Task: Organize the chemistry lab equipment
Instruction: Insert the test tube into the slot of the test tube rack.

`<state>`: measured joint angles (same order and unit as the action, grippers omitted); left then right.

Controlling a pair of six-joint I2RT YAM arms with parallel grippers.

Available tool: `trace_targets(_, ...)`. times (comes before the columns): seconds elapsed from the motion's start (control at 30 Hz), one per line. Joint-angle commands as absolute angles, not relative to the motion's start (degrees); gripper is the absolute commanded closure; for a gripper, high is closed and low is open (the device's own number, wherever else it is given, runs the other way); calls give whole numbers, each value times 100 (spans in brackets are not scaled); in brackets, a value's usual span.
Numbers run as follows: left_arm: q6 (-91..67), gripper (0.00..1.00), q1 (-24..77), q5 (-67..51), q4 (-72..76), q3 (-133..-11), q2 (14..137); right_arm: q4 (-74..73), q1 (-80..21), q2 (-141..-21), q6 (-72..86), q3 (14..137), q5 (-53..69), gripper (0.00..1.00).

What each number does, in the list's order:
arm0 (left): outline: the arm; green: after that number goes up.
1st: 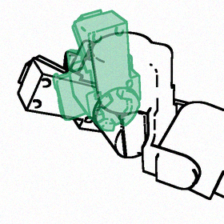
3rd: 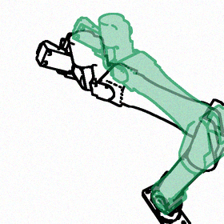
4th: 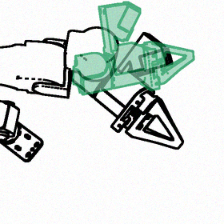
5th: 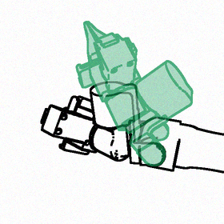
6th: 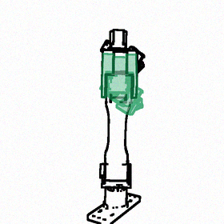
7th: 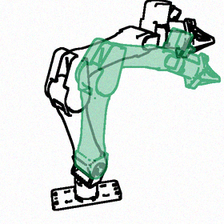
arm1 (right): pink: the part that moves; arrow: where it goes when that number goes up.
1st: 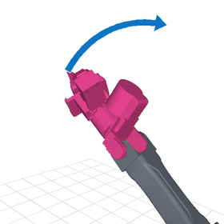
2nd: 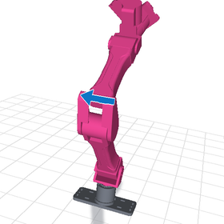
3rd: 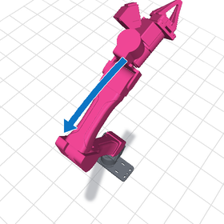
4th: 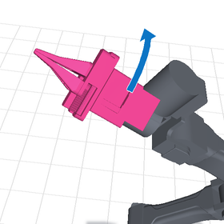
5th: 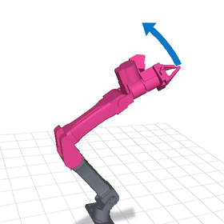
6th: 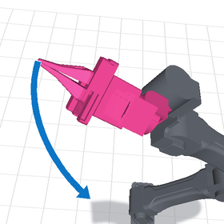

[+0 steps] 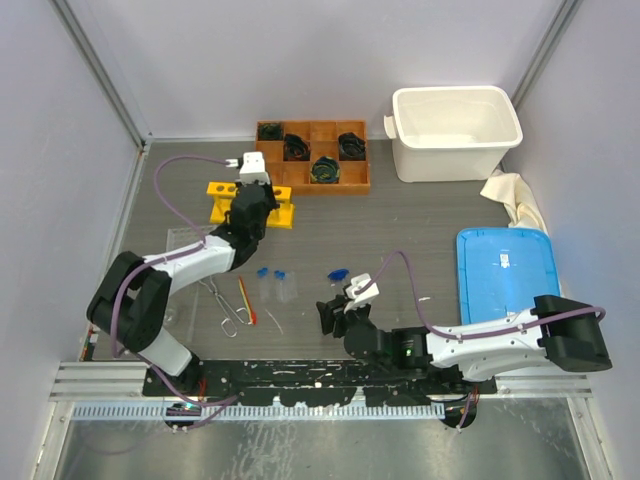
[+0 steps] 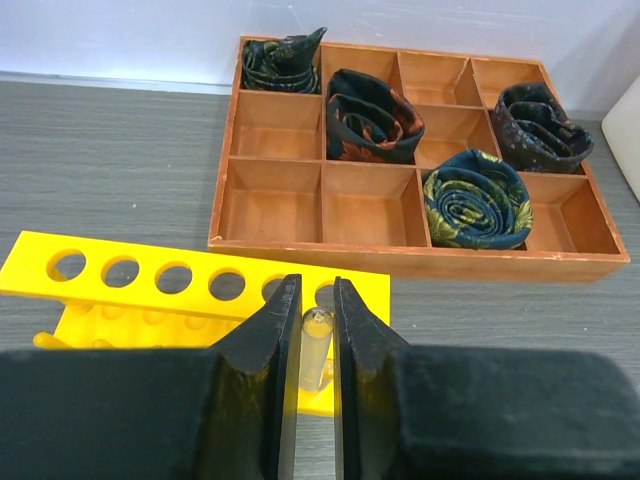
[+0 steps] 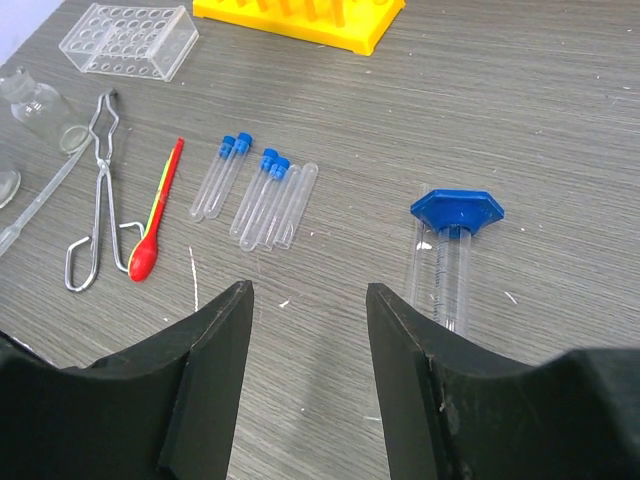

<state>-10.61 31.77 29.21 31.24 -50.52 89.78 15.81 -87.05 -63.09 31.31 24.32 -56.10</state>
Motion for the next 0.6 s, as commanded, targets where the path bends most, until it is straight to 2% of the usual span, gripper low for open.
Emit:
trace_targets(0.0,-894,100,3173,3001,3822,-5060,9044,1804,-8734,-6146,3084,2399,-5881,45)
trace_targets(0.57,-756,100,3061,3157,4004,-4921,9085,1821,-8736,-6312,3099,2425,-5827,45)
